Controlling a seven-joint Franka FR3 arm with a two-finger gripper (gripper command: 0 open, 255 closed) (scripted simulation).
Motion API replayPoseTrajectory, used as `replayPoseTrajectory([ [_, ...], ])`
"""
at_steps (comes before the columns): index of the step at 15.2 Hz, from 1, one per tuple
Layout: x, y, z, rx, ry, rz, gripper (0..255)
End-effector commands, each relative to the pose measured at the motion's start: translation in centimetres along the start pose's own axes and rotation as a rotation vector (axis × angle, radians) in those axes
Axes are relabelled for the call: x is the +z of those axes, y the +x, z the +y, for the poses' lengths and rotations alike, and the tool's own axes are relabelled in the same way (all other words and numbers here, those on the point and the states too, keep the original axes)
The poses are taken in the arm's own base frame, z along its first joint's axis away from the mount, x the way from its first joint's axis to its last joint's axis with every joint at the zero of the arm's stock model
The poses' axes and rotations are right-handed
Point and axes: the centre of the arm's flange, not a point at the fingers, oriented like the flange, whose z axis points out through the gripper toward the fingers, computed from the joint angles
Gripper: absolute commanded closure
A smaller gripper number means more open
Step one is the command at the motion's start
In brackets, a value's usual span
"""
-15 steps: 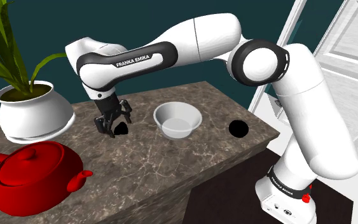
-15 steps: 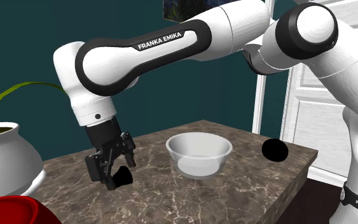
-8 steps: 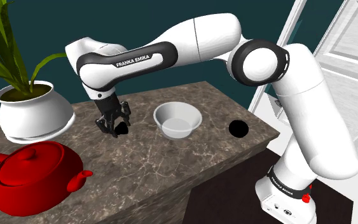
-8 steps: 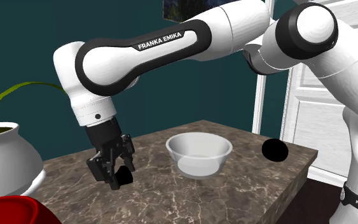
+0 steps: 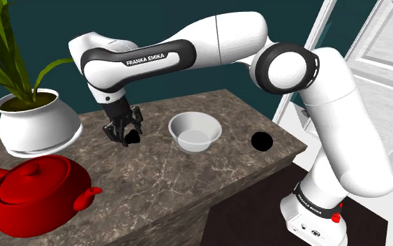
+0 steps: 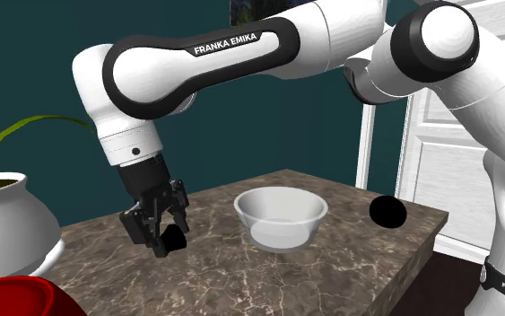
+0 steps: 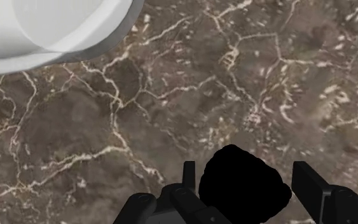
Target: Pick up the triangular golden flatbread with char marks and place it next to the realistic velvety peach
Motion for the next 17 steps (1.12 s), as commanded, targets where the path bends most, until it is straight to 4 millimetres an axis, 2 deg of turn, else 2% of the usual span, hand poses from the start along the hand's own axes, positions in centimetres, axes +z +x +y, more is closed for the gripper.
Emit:
replayPoseTrajectory([
  [1, -1.0, -0.4, 0.1, 0.0, 0.0, 0.0, 255],
  [17, -9.1, -2.7, 0.9, 0.0, 0.0, 0.0, 255],
])
